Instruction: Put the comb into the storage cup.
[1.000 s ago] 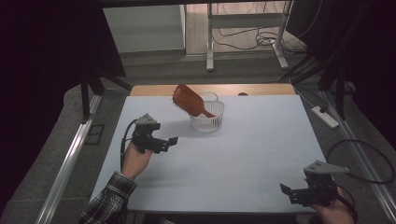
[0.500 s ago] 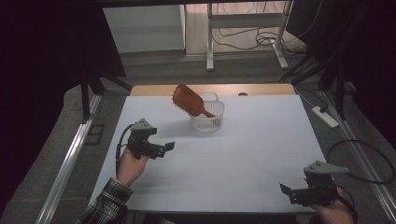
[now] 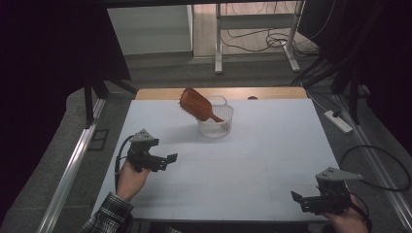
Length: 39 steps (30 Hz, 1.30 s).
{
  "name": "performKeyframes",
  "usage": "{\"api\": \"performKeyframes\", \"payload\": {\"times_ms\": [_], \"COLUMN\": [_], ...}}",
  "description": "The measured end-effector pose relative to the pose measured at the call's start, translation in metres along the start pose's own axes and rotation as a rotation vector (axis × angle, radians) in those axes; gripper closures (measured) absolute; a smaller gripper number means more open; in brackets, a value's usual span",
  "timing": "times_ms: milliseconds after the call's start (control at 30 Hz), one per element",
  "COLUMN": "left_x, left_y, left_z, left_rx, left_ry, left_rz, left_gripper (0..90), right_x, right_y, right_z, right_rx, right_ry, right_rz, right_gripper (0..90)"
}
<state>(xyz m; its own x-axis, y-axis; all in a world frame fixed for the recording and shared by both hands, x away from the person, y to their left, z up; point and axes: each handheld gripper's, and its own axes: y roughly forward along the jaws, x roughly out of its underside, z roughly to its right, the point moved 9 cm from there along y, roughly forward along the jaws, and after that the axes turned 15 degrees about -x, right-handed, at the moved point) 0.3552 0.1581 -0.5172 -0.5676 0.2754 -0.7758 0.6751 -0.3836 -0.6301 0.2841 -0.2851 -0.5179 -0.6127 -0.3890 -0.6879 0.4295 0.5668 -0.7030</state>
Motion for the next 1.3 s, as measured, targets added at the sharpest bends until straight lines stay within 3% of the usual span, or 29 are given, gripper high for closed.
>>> {"api": "performKeyframes", "payload": {"times_ms": [700, 1300], "left_x": [0.02, 0.041], "left_y": [-0.02, -0.038], "left_z": [-0.003, -0.01], "left_rx": [-0.013, -0.049], "left_ry": [-0.024, -0.046], "left_rz": [-0.001, -0.007], "left_gripper": [0.0, 0.0], "right_x": [0.0, 0.0], "right_y": [0.0, 0.0], "right_z": [0.0, 0.0], "right_rx": [0.001, -0.001], "right_ry": [-0.003, -0.005], "right_rz": [-0.002, 0.001], "right_gripper": [0.0, 0.0]}}
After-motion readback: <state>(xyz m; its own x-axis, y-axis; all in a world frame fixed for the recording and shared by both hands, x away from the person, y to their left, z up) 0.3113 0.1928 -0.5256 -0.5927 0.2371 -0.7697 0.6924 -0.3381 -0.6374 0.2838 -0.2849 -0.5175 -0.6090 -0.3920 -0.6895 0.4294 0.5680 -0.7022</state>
